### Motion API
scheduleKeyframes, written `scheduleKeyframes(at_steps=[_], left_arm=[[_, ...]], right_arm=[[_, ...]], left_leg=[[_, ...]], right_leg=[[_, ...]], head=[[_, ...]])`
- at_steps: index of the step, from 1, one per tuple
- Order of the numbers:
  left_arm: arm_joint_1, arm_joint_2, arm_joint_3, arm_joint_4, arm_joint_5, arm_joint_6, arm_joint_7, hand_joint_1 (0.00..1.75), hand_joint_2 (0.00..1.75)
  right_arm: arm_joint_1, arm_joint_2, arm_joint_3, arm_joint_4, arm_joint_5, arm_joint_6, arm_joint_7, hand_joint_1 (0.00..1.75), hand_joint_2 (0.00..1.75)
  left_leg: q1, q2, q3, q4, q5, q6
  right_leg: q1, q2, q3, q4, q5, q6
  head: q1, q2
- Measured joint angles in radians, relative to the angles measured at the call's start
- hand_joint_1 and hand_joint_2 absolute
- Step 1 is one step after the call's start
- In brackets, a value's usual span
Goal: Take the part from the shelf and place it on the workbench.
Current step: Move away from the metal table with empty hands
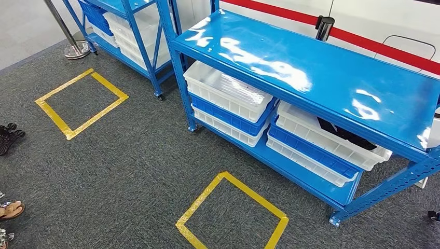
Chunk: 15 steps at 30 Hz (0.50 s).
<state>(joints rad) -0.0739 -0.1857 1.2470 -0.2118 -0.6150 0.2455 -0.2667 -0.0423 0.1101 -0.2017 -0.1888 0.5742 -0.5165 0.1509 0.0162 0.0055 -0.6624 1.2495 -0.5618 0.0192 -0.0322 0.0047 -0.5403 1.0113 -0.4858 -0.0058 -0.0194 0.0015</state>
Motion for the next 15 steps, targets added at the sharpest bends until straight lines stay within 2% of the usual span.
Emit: scheduleKeyframes(at_steps=[2, 3, 4, 6, 8, 9, 10, 12, 13, 14, 15], left_arm=[[0.0, 0.001, 0.0, 0.0, 0.0, 0.0, -0.002, 0.0, 0.0], [0.0, 0.002, 0.0, 0.0, 0.0, 0.0, -0.002, 0.0, 0.0], [0.0, 0.003, 0.0, -0.001, 0.0, 0.0, -0.003, 0.0, 0.0], [0.0, 0.004, 0.0, -0.001, 0.001, 0.0, -0.004, 0.0, 0.0], [0.0, 0.002, 0.0, 0.0, 0.001, 0.001, -0.006, 0.0, 0.0], [-0.001, 0.001, 0.0, 0.0, 0.002, 0.001, -0.008, 0.0, 0.0], [-0.001, 0.0, 0.0, 0.0, 0.001, 0.0, -0.009, 0.0, 0.0], [-0.001, -0.001, 0.0, 0.0, 0.001, -0.001, -0.01, 0.0, 0.0], [-0.001, -0.002, 0.0, 0.0, 0.001, -0.002, -0.01, 0.0, 0.0], [-0.001, -0.002, 0.0, 0.0, 0.001, -0.002, -0.011, 0.0, 0.0], [-0.001, -0.003, 0.0, 0.0, 0.002, -0.003, -0.011, 0.0, 0.0]], right_arm=[[-0.002, 0.002, -0.008, 0.0, -0.005, -0.002, -0.009, 0.0, 0.0], [-0.003, 0.003, -0.012, 0.0, -0.006, -0.003, -0.013, 0.0, 0.0], [-0.004, 0.004, -0.015, 0.0, -0.006, -0.004, -0.016, 0.0, 0.0], [-0.005, 0.007, -0.019, 0.0, -0.007, -0.006, -0.023, 0.0, 0.0], [-0.004, 0.008, -0.024, 0.0, -0.007, -0.007, -0.029, 0.0, 0.0], [-0.004, 0.007, -0.027, 0.0, -0.008, -0.008, -0.032, 0.0, 0.0], [-0.004, 0.005, -0.029, 0.0, -0.009, -0.01, -0.035, 0.0, 0.0], [-0.004, 0.002, -0.033, 0.0, -0.009, -0.012, -0.038, 0.0, 0.0], [-0.003, 0.0, -0.035, 0.0, -0.009, -0.013, -0.039, 0.0, 0.0], [-0.001, -0.001, -0.037, 0.0, -0.01, -0.014, -0.041, 0.0, 0.0], [0.001, -0.002, -0.039, 0.0, -0.01, -0.014, -0.042, 0.0, 0.0]], left_leg=[[-0.002, -0.013, 0.067, -0.132, 0.062, 0.015], [-0.005, -0.019, 0.093, -0.186, 0.082, 0.023], [-0.01, -0.024, 0.106, -0.214, 0.088, 0.028], [-0.019, -0.022, 0.11, -0.23, 0.091, 0.036], [-0.017, -0.011, 0.125, -0.265, 0.109, 0.049], [-0.016, -0.004, 0.132, -0.284, 0.12, 0.057], [-0.015, 0.003, 0.136, -0.298, 0.129, 0.063], [-0.02, 0.017, 0.132, -0.3, 0.132, 0.067], [-0.022, 0.024, 0.13, -0.299, 0.132, 0.066], [-0.024, 0.032, 0.129, -0.297, 0.131, 0.065], [-0.024, 0.039, 0.128, -0.293, 0.129, 0.062]], right_leg=[[0.0, 0.006, 0.002, -0.001, 0.001, 0.001], [0.0, 0.009, 0.002, -0.002, 0.002, 0.004], [-0.001, 0.011, 0.0, -0.003, 0.004, 0.007], [-0.003, 0.014, -0.001, -0.012, 0.01, 0.019], [0.003, 0.012, -0.007, -0.007, 0.007, 0.026], [0.007, 0.01, -0.021, 0.017, -0.007, 0.024], [0.009, 0.007, -0.047, 0.065, -0.03, 0.018], [0.008, 0.006, -0.111, 0.188, -0.082, 0.01], [0.006, 0.005, -0.131, 0.229, -0.092, 0.013], [0.004, 0.003, -0.133, 0.234, -0.087, 0.021], [0.003, -0.002, -0.115, 0.2, -0.067, 0.031]], head=[[0.001, 0.0], [0.001, 0.0], [0.0, 0.0], [-0.001, 0.0], [0.0, 0.0], [0.001, 0.0], [0.003, 0.0], [0.004, 0.0], [0.005, 0.0], [0.005, 0.0], [0.005, 0.0]])
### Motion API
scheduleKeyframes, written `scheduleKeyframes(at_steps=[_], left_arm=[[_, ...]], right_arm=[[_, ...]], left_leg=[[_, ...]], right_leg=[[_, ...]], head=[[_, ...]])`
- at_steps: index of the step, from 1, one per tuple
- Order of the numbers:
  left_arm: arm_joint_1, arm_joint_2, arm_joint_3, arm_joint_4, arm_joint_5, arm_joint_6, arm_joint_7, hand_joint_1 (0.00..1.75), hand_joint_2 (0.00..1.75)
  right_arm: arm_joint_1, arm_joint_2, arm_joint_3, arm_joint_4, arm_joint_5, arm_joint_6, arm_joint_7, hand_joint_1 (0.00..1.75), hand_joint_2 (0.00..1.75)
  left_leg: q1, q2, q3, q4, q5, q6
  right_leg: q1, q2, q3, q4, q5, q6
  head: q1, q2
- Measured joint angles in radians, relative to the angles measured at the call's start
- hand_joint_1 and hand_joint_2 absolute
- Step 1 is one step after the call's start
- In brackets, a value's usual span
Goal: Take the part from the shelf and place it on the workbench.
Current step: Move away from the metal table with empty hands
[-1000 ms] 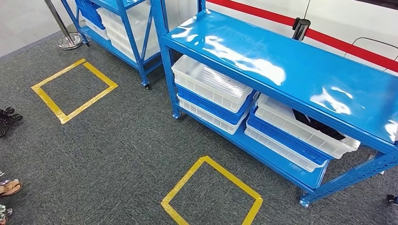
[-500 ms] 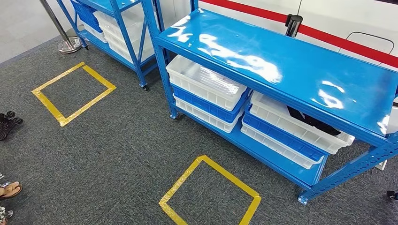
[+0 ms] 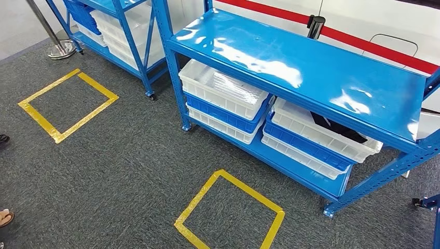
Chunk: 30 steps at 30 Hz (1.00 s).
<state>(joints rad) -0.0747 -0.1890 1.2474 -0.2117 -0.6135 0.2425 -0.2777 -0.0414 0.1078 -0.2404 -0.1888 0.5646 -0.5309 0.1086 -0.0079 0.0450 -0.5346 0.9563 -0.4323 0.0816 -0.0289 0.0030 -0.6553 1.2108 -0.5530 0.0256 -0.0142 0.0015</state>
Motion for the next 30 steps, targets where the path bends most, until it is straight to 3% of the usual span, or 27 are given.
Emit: scheduleKeyframes(at_steps=[1, 2, 3, 5, 7, 9, 11, 12, 13, 14, 15, 16, 18, 20, 22, 24, 26, 27, 29, 30], left_arm=[[0.0, -0.001, 0.0, 0.0, 0.0, 0.0, 0.0, 0.0, 0.0], [0.0, -0.002, 0.0, 0.0, 0.0, 0.0, 0.0, 0.0, 0.0], [0.0, -0.002, 0.0, 0.0, 0.0, 0.0, -0.001, 0.0, 0.0], [-0.001, -0.003, 0.0, 0.0, 0.0, 0.0, -0.001, 0.0, 0.0], [-0.003, -0.004, 0.0, 0.0, 0.0, 0.0, -0.002, 0.0, 0.0], [-0.004, -0.004, 0.0, 0.0, 0.0, 0.0, -0.002, 0.0, 0.0], [-0.002, -0.004, 0.0, 0.0, 0.001, 0.0, -0.003, 0.0, 0.0], [-0.002, -0.004, 0.0, 0.0, 0.002, 0.0, -0.004, 0.0, 0.0], [-0.002, -0.004, 0.001, 0.0, 0.003, 0.0, -0.005, 0.0, 0.0], [-0.001, -0.004, 0.001, 0.0, 0.003, -0.001, -0.006, 0.0, 0.0], [-0.002, -0.004, 0.001, 0.0, 0.003, -0.002, -0.007, 0.0, 0.0], [-0.002, -0.004, 0.001, 0.0, 0.001, -0.003, -0.008, 0.0, 0.0], [-0.001, -0.001, 0.001, -0.001, -0.002, -0.008, -0.01, 0.0, 0.0], [0.0, 0.003, 0.002, -0.001, -0.007, -0.014, -0.014, 0.0, 0.0], [-0.002, 0.004, 0.001, -0.001, -0.01, -0.016, -0.017, 0.0, 0.0], [-0.005, 0.003, 0.0, -0.001, -0.012, -0.018, -0.018, 0.0, 0.0], [-0.005, 0.002, -0.001, 0.0, -0.012, -0.018, -0.018, 0.0, 0.0], [-0.005, 0.002, -0.001, 0.0, -0.012, -0.016, -0.018, 0.0, 0.0], [-0.004, 0.002, 0.0, 0.0, -0.012, -0.014, -0.017, 0.0, 0.0], [-0.004, 0.002, 0.0, 0.0, -0.011, -0.013, -0.016, 0.0, 0.0]], right_arm=[[0.001, -0.001, -0.001, 0.0, 0.0, 0.0, -0.001, 0.0, 0.0], [0.0, -0.002, -0.003, 0.0, 0.0, -0.001, -0.002, 0.0, 0.0], [-0.002, -0.002, -0.004, 0.0, 0.0, -0.001, -0.002, 0.0, 0.0], [-0.005, -0.002, -0.005, -0.001, 0.001, -0.002, -0.003, 0.0, 0.0], [-0.005, -0.002, -0.006, -0.001, 0.001, -0.002, -0.004, 0.0, 0.0], [-0.004, -0.002, -0.006, -0.001, 0.001, -0.003, -0.004, 0.0, 0.0], [-0.004, -0.001, -0.006, -0.001, 0.002, -0.003, -0.004, 0.0, 0.0], [-0.004, 0.0, -0.006, -0.001, 0.003, -0.003, -0.005, 0.0, 0.0], [-0.003, 0.0, -0.007, -0.001, 0.004, -0.003, -0.005, 0.0, 0.0], [-0.003, 0.0, -0.007, -0.001, 0.004, -0.003, -0.006, 0.0, 0.0], [-0.003, -0.001, -0.007, -0.001, 0.004, -0.003, -0.006, 0.0, 0.0], [-0.003, -0.001, -0.007, -0.001, 0.004, -0.003, -0.006, 0.0, 0.0], [-0.005, 0.0, -0.008, -0.001, 0.002, -0.005, -0.006, 0.0, 0.0], [-0.007, 0.003, -0.012, -0.001, -0.003, -0.007, -0.007, 0.0, 0.0], [-0.006, 0.006, -0.015, -0.001, -0.007, -0.01, -0.008, 0.0, 0.0], [-0.003, 0.005, -0.018, -0.001, -0.009, -0.011, -0.008, 0.0, 0.0], [-0.005, 0.0, -0.021, -0.001, -0.009, -0.011, -0.009, 0.0, 0.0], [-0.007, -0.001, -0.022, -0.001, -0.008, -0.011, -0.009, 0.0, 0.0], [-0.008, -0.003, -0.023, -0.001, -0.006, -0.01, -0.01, 0.0, 0.0], [-0.007, -0.004, -0.023, -0.001, -0.005, -0.01, -0.009, 0.0, 0.0]], left_leg=[[0.0, 0.008, -0.001, 0.007, -0.004, -0.005], [-0.003, 0.017, -0.004, 0.017, -0.01, -0.012], [-0.005, 0.024, -0.007, 0.029, -0.018, -0.02], [-0.009, 0.038, -0.01, 0.045, -0.032, -0.034], [-0.004, 0.048, -0.008, 0.051, -0.039, -0.045], [0.005, 0.023, -0.018, 0.086, -0.071, -0.06], [0.015, -0.022, -0.058, 0.191, -0.144, -0.076], [0.019, -0.033, -0.084, 0.255, -0.177, -0.081], [0.021, -0.038, -0.104, 0.303, -0.194, -0.085], [0.023, -0.039, -0.112, 0.32, -0.191, -0.085], [0.024, -0.042, -0.102, 0.298, -0.167, -0.083], [0.025, -0.052, -0.077, 0.241, -0.129, -0.078], [0.025, -0.1, -0.018, 0.112, -0.064, -0.058], [0.021, -0.134, 0.006, 0.056, -0.046, -0.042], [0.015, -0.119, 0.012, 0.037, -0.039, -0.029], [0.016, -0.09, 0.03, -0.008, -0.015, -0.014], [0.017, -0.058, 0.039, -0.038, 0.001, -0.005], [0.016, -0.043, 0.037, -0.04, 0.003, -0.002], [0.015, -0.012, 0.031, -0.039, 0.004, -0.005], [0.015, -0.001, 0.028, -0.038, 0.004, -0.008]], right_leg=[[-0.001, -0.014, 0.036, -0.068, 0.028, 0.01], [0.0, -0.035, 0.07, -0.132, 0.05, 0.014], [0.001, -0.051, 0.097, -0.183, 0.065, 0.012], [0.007, -0.062, 0.107, -0.212, 0.069, -0.004], [0.006, -0.041, 0.104, -0.214, 0.073, -0.019], [-0.003, -0.02, 0.108, -0.217, 0.081, -0.033], [-0.006, 0.0, 0.107, -0.217, 0.087, -0.042], [-0.005, 0.01, 0.105, -0.216, 0.089, -0.044], [-0.004, 0.022, 0.105, -0.216, 0.09, -0.044], [-0.003, 0.034, 0.105, -0.216, 0.091, -0.045], [-0.002, 0.047, 0.106, -0.216, 0.091, -0.044], [-0.001, 0.06, 0.108, -0.216, 0.091, -0.044], [-0.001, 0.085, 0.109, -0.217, 0.094, -0.039], [-0.01, 0.107, 0.102, -0.219, 0.101, -0.028], [-0.013, 0.127, 0.096, -0.229, 0.111, -0.011], [-0.004, 0.093, 0.083, -0.219, 0.105, -0.007], [0.001, 0.034, 0.037, -0.136, 0.062, -0.018], [0.0, 0.018, 0.005, -0.071, 0.031, -0.023], [-0.006, 0.008, -0.037, 0.024, -0.001, -0.017], [-0.009, 0.005, -0.037, 0.033, 0.0, -0.01]], head=[[0.0, 0.0], [0.0, 0.0], [0.0, 0.0], [0.0, 0.0], [0.0, 0.0], [-0.002, 0.0], [-0.005, 0.0], [-0.005, 0.0], [-0.005, 0.0], [-0.005, 0.0], [-0.005, 0.0], [-0.005, 0.0], [-0.003, 0.0], [-0.004, 0.0], [-0.008, 0.0], [-0.005, 0.0], [0.0, 0.0], [0.002, 0.0], [0.002, 0.0], [0.002, 0.0]])
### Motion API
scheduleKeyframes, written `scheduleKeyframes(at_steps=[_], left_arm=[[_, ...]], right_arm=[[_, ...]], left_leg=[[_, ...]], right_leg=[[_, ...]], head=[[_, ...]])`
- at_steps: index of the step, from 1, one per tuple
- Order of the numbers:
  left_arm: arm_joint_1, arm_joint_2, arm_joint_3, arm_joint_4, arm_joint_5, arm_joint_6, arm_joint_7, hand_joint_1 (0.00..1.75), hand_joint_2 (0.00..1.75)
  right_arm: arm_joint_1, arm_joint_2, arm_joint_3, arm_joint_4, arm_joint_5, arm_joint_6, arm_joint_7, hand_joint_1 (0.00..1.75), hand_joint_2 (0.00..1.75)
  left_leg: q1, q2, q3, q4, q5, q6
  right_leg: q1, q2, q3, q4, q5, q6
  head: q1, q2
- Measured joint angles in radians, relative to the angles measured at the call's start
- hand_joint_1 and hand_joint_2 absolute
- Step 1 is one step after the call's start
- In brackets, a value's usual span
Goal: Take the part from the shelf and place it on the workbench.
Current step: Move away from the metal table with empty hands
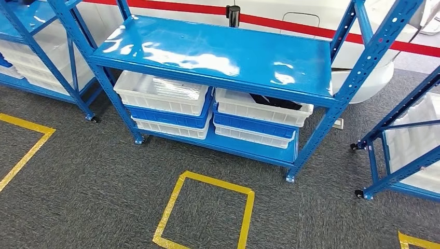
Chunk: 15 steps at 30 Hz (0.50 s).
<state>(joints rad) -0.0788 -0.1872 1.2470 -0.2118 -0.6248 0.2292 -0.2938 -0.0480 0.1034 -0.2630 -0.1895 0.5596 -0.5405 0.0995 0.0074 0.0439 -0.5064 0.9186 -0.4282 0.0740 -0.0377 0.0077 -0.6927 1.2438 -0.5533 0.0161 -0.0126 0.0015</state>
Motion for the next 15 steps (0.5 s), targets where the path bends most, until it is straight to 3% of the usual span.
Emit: scheduleKeyframes(at_steps=[1, 3, 5, 7, 8, 10, 12, 13, 14, 15], left_arm=[[0.0, -0.001, 0.0, 0.0, 0.001, 0.0, 0.0, 0.0, 0.0], [-0.001, -0.002, 0.0, 0.0, 0.003, 0.001, 0.0, 0.0, 0.0], [-0.002, 0.0, 0.0, 0.0, 0.004, 0.002, 0.0, 0.0, 0.0], [-0.005, 0.001, 0.0, 0.0, 0.004, 0.003, -0.001, 0.0, 0.0], [-0.007, 0.001, 0.0, 0.0, 0.004, 0.004, -0.001, 0.0, 0.0], [-0.007, 0.002, 0.0, 0.0, 0.003, 0.006, -0.002, 0.0, 0.0], [-0.005, 0.002, 0.0, 0.0, 0.003, 0.01, -0.002, 0.0, 0.0], [-0.005, 0.002, 0.0, 0.0, 0.003, 0.01, -0.002, 0.0, 0.0], [-0.004, 0.002, 0.0, 0.0, 0.003, 0.011, -0.002, 0.0, 0.0], [-0.004, 0.002, 0.0, 0.0, 0.003, 0.011, -0.002, 0.0, 0.0]], right_arm=[[0.001, -0.001, 0.0, 0.0, 0.002, 0.001, 0.002, 0.0, 0.0], [0.0, -0.002, 0.0, 0.0, 0.005, 0.004, 0.005, 0.0, 0.0], [-0.004, -0.001, 0.0, 0.0, 0.008, 0.007, 0.006, 0.0, 0.0], [-0.002, 0.0, 0.0, 0.0, 0.008, 0.008, 0.006, 0.0, 0.0], [0.0, 0.0, -0.001, 0.0, 0.008, 0.008, 0.006, 0.0, 0.0], [0.001, 0.001, -0.001, 0.0, 0.006, 0.008, 0.006, 0.0, 0.0], [0.001, 0.003, -0.002, 0.0, 0.006, 0.008, 0.006, 0.0, 0.0], [0.001, 0.004, -0.002, 0.0, 0.006, 0.008, 0.006, 0.0, 0.0], [0.002, 0.005, -0.003, 0.0, 0.006, 0.008, 0.006, 0.0, 0.0], [0.003, 0.006, -0.004, 0.0, 0.006, 0.008, 0.006, 0.0, 0.0]], left_leg=[[0.001, 0.011, -0.003, 0.005, -0.001, -0.004], [0.0, 0.033, -0.016, 0.033, -0.013, -0.023], [-0.003, 0.053, -0.029, 0.065, -0.029, -0.043], [0.0, 0.067, -0.03, 0.075, -0.035, -0.051], [0.005, 0.063, -0.03, 0.08, -0.04, -0.055], [0.014, 0.024, -0.045, 0.127, -0.084, -0.065], [0.017, -0.023, -0.091, 0.244, -0.162, -0.072], [0.017, -0.032, -0.116, 0.307, -0.191, -0.073], [0.016, -0.036, -0.133, 0.348, -0.204, -0.071], [0.016, -0.038, -0.133, 0.354, -0.195, -0.067]], right_leg=[[-0.003, -0.006, 0.024, -0.036, 0.016, 0.011], [-0.006, -0.043, 0.108, -0.172, 0.053, 0.028], [-0.004, -0.064, 0.156, -0.256, 0.072, 0.025], [-0.002, -0.045, 0.146, -0.25, 0.072, 0.01], [-0.004, -0.037, 0.145, -0.249, 0.074, 0.005], [-0.008, -0.019, 0.145, -0.249, 0.082, -0.008], [-0.005, -0.001, 0.14, -0.249, 0.09, -0.019], [-0.001, 0.009, 0.137, -0.248, 0.092, -0.022], [0.002, 0.021, 0.134, -0.248, 0.095, -0.024], [0.006, 0.034, 0.133, -0.248, 0.096, -0.024]], head=[[0.0, 0.0], [0.001, 0.0], [-0.004, 0.0], [-0.01, 0.0], [-0.01, 0.0], [-0.01, 0.0], [-0.011, 0.0], [-0.011, 0.0], [-0.011, 0.0], [-0.011, 0.0]])
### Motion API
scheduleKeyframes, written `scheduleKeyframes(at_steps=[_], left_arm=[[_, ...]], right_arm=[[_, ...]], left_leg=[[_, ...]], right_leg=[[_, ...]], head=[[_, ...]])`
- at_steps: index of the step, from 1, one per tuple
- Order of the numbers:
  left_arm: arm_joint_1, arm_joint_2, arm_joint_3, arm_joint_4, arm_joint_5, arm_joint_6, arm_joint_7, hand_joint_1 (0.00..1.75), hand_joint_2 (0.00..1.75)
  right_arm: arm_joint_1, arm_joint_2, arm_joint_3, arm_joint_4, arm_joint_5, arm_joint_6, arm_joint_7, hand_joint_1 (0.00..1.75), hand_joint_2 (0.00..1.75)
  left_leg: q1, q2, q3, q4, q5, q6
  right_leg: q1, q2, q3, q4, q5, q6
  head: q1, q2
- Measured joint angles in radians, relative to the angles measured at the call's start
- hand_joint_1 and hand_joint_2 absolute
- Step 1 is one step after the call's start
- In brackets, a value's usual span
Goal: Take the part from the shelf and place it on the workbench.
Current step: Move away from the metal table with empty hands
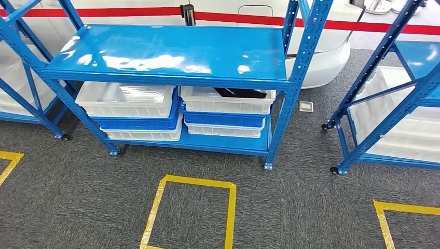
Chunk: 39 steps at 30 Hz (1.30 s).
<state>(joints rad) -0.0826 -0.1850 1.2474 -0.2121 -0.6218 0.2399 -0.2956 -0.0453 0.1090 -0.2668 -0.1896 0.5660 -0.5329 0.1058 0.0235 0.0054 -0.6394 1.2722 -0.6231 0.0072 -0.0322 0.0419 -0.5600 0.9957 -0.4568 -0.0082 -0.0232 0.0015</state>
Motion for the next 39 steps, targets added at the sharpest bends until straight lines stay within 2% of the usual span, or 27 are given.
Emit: scheduleKeyframes(at_steps=[1, 2, 4, 5, 6, 8, 10, 11, 12, 13, 14, 15, 16, 17, 18, 19, 21, 24, 26, 28, 29, 30, 31, 32, 34, 35, 39], left_arm=[[0.0, 0.0, 0.0, 0.0, 0.0, 0.0, 0.0, 0.0, 0.0], [0.0, 0.0, 0.0, 0.0, 0.0, 0.0, 0.0, 0.0, 0.0], [0.0, 0.004, 0.0, 0.0, -0.001, 0.0, 0.0, 0.0, 0.0], [0.0, 0.007, 0.0, 0.0, -0.001, 0.001, 0.0, 0.0, 0.0], [0.0, 0.009, 0.0, 0.0, -0.002, 0.001, 0.0, 0.0, 0.0], [-0.001, 0.009, 0.0, 0.0, -0.002, 0.002, -0.001, 0.0, 0.0], [-0.003, 0.008, 0.0, 0.0, -0.002, 0.003, -0.001, 0.0, 0.0], [-0.003, 0.008, 0.0, 0.0, -0.002, 0.004, -0.001, 0.0, 0.0], [-0.003, 0.008, 0.0, 0.0, -0.002, 0.005, -0.001, 0.0, 0.0], [-0.001, 0.008, 0.001, 0.0, -0.002, 0.006, 0.0, 0.0, 0.0], [-0.001, 0.008, 0.001, 0.0, -0.001, 0.007, 0.0, 0.0, 0.0], [0.0, 0.008, 0.001, 0.0, 0.0, 0.007, 0.0, 0.0, 0.0], [0.0, 0.007, 0.001, 0.0, 0.0, 0.007, 0.0, 0.0, 0.0], [0.0, 0.007, 0.001, 0.0, 0.001, 0.007, 0.0, 0.0, 0.0], [-0.001, 0.007, 0.002, 0.0, 0.002, 0.007, 0.0, 0.0, 0.0], [-0.001, 0.007, 0.002, 0.0, 0.002, 0.007, 0.0, 0.0, 0.0], [-0.002, 0.008, 0.003, 0.0, 0.003, 0.007, -0.001, 0.0, 0.0], [-0.002, 0.008, 0.003, 0.0, 0.003, 0.006, -0.004, 0.0, 0.0], [-0.002, 0.009, 0.003, 0.0, 0.002, 0.003, -0.007, 0.0, 0.0], [-0.002, 0.009, 0.003, 0.0, 0.002, 0.0, -0.009, 0.0, 0.0], [-0.001, 0.009, 0.003, 0.0, 0.002, -0.001, -0.009, 0.0, 0.0], [-0.001, 0.009, 0.003, 0.0, 0.002, -0.001, -0.01, 0.0, 0.0], [-0.001, 0.009, 0.003, 0.0, 0.001, -0.001, -0.01, 0.0, 0.0], [-0.001, 0.009, 0.003, 0.0, 0.001, -0.001, -0.01, 0.0, 0.0], [-0.001, 0.012, 0.003, 0.0, 0.0, -0.002, -0.01, 0.0, 0.0], [-0.001, 0.013, 0.003, 0.0, 0.0, -0.002, -0.011, 0.0, 0.0], [-0.002, 0.016, 0.003, 0.0, -0.001, -0.002, -0.012, 0.0, 1.75]], right_arm=[[0.0, 0.0, -0.001, 0.0, 0.0, 0.0, 0.0, 0.0, 0.0], [0.0, 0.001, -0.003, 0.0, 0.0, 0.0, 0.0, 0.0, 0.0], [-0.002, 0.005, -0.004, 0.0, 0.001, 0.0, 0.0, 0.0, 0.0], [-0.003, 0.008, -0.004, 0.0, 0.001, 0.0, 0.0, 0.0, 0.0], [-0.003, 0.01, -0.004, 0.0, 0.003, 0.0, 0.0, 0.0, 0.0], [-0.002, 0.014, -0.005, 0.0, 0.012, 0.0, 0.003, 0.0, 0.0], [-0.001, 0.014, -0.005, 0.0, 0.024, 0.0, 0.008, 0.0, 0.0], [-0.003, 0.012, -0.005, 0.0, 0.027, 0.0, 0.009, 0.0, 0.0], [-0.005, 0.011, -0.005, 0.0, 0.029, 0.0, 0.009, 0.0, 0.0], [-0.007, 0.01, -0.005, 0.0, 0.031, 0.0, 0.009, 0.0, 0.0], [-0.007, 0.009, -0.005, 0.0, 0.034, 0.0, 0.009, 0.0, 0.0], [-0.006, 0.008, -0.005, 0.0, 0.036, 0.0, 0.009, 0.0, 0.0], [-0.005, 0.008, -0.005, 0.0, 0.038, 0.0, 0.009, 0.0, 0.0], [-0.004, 0.007, -0.005, 0.0, 0.039, 0.0, 0.009, 0.0, 0.0], [-0.005, 0.007, -0.005, 0.0, 0.04, 0.0, 0.009, 0.0, 0.0], [-0.007, 0.008, -0.005, 0.0, 0.042, 0.0, 0.009, 0.0, 0.0], [-0.009, 0.01, -0.004, 0.0, 0.044, 0.0, 0.009, 0.0, 0.0], [-0.007, 0.009, -0.005, 0.0, 0.047, -0.001, 0.009, 0.0, 0.0], [-0.007, 0.01, -0.005, 0.0, 0.05, -0.002, 0.008, 0.0, 0.0], [-0.006, 0.011, -0.005, 0.0, 0.053, -0.002, 0.008, 0.0, 0.0], [-0.004, 0.011, -0.005, 0.0, 0.055, -0.002, 0.008, 0.0, 0.0], [-0.003, 0.011, -0.005, 0.0, 0.055, -0.002, 0.008, 0.0, 0.0], [-0.002, 0.01, -0.005, 0.0, 0.056, -0.002, 0.008, 0.0, 0.0], [-0.002, 0.011, -0.005, 0.0, 0.056, -0.002, 0.008, 0.0, 0.0], [-0.002, 0.013, -0.005, 0.0, 0.056, -0.002, 0.007, 0.0, 0.0], [-0.003, 0.014, -0.005, 0.0, 0.056, -0.002, 0.007, 0.0, 0.0], [-0.005, 0.019, -0.005, 0.0, 0.057, -0.003, 0.005, 0.0, 0.0]], left_leg=[[-0.001, -0.005, 0.018, -0.033, 0.027, 0.008], [-0.003, -0.02, 0.05, -0.096, 0.063, 0.019], [-0.007, -0.068, 0.109, -0.217, 0.112, 0.045], [-0.011, -0.085, 0.124, -0.249, 0.122, 0.054], [-0.015, -0.09, 0.128, -0.26, 0.122, 0.06], [-0.019, -0.069, 0.133, -0.282, 0.138, 0.072], [-0.017, -0.047, 0.145, -0.323, 0.166, 0.083], [-0.015, -0.036, 0.147, -0.34, 0.179, 0.085], [-0.017, -0.026, 0.143, -0.345, 0.185, 0.084], [-0.018, -0.016, 0.136, -0.345, 0.19, 0.083], [-0.019, -0.007, 0.129, -0.344, 0.193, 0.078], [-0.018, 0.0, 0.123, -0.342, 0.195, 0.074], [-0.017, 0.006, 0.116, -0.337, 0.197, 0.07], [-0.016, 0.009, 0.108, -0.328, 0.197, 0.064], [-0.015, 0.013, 0.098, -0.313, 0.194, 0.057], [-0.015, 0.016, 0.088, -0.296, 0.188, 0.047], [-0.017, 0.019, 0.075, -0.272, 0.177, 0.029], [-0.008, 0.016, 0.071, -0.259, 0.167, 0.016], [-0.001, 0.009, 0.045, -0.195, 0.116, 0.007], [0.001, 0.002, -0.006, -0.068, 0.037, -0.001], [0.001, 0.002, -0.028, -0.012, 0.013, -0.003], [0.002, 0.002, -0.036, 0.015, 0.008, -0.002], [0.002, 0.001, -0.026, 0.005, 0.021, 0.0], [0.002, 0.001, 0.003, -0.043, 0.05, 0.006], [-0.003, -0.005, 0.08, -0.181, 0.11, 0.023], [-0.007, -0.007, 0.105, -0.23, 0.127, 0.032], [-0.02, -0.003, 0.119, -0.28, 0.148, 0.055]], right_leg=[[0.003, 0.013, 0.0, 0.0, 0.002, 0.001], [0.006, 0.026, 0.0, 0.0, 0.004, 0.001], [0.007, 0.049, -0.003, -0.001, 0.012, 0.006], [0.004, 0.06, -0.006, -0.002, 0.016, 0.01], [0.0, 0.069, -0.01, -0.003, 0.02, 0.015], [-0.001, 0.081, -0.015, -0.01, 0.03, 0.029], [0.008, 0.047, -0.034, 0.012, 0.016, 0.031], [0.011, 0.019, -0.056, 0.054, -0.009, 0.024], [0.011, -0.006, -0.086, 0.114, -0.043, 0.018], [0.008, -0.02, -0.114, 0.18, -0.075, 0.016], [0.005, -0.027, -0.133, 0.23, -0.095, 0.019], [0.0, -0.031, -0.134, 0.249, -0.101, 0.026], [-0.004, -0.034, -0.113, 0.227, -0.092, 0.038], [-0.009, -0.038, -0.072, 0.167, -0.074, 0.05], [-0.014, -0.044, -0.028, 0.097, -0.059, 0.058], [-0.015, -0.046, 0.006, 0.04, -0.047, 0.06], [-0.011, -0.048, 0.026, -0.001, -0.042, 0.049], [-0.011, -0.044, 0.023, 0.001, -0.034, 0.028], [-0.015, -0.043, 0.023, 0.0, -0.024, 0.013], [-0.011, -0.043, 0.017, 0.001, -0.018, 0.005], [-0.009, -0.043, 0.014, 0.001, -0.016, 0.004], [-0.007, -0.043, 0.013, 0.002, -0.015, 0.003], [-0.005, -0.042, 0.012, 0.002, -0.015, 0.003], [-0.003, -0.041, 0.013, 0.002, -0.014, 0.004], [0.0, -0.038, 0.015, 0.001, -0.012, 0.008], [0.0, -0.037, 0.015, 0.001, -0.011, 0.011], [0.003, -0.039, 0.01, -0.007, -0.001, 0.032]], head=[[0.0, 0.0], [0.0, 0.0], [0.002, 0.0], [0.002, 0.0], [0.001, 0.0], [-0.002, 0.0], [0.004, 0.0], [0.007, 0.0], [0.011, 0.0], [0.013, 0.0], [0.014, 0.0], [0.014, 0.0], [0.014, 0.0], [0.014, 0.0], [0.014, 0.0], [0.015, 0.0], [0.012, 0.0], [0.008, 0.0], [0.007, 0.0], [0.006, 0.0], [0.006, 0.0], [0.006, 0.0], [0.006, 0.0], [0.006, 0.0], [0.007, 0.0], [0.007, 0.0], [0.004, 0.0]])
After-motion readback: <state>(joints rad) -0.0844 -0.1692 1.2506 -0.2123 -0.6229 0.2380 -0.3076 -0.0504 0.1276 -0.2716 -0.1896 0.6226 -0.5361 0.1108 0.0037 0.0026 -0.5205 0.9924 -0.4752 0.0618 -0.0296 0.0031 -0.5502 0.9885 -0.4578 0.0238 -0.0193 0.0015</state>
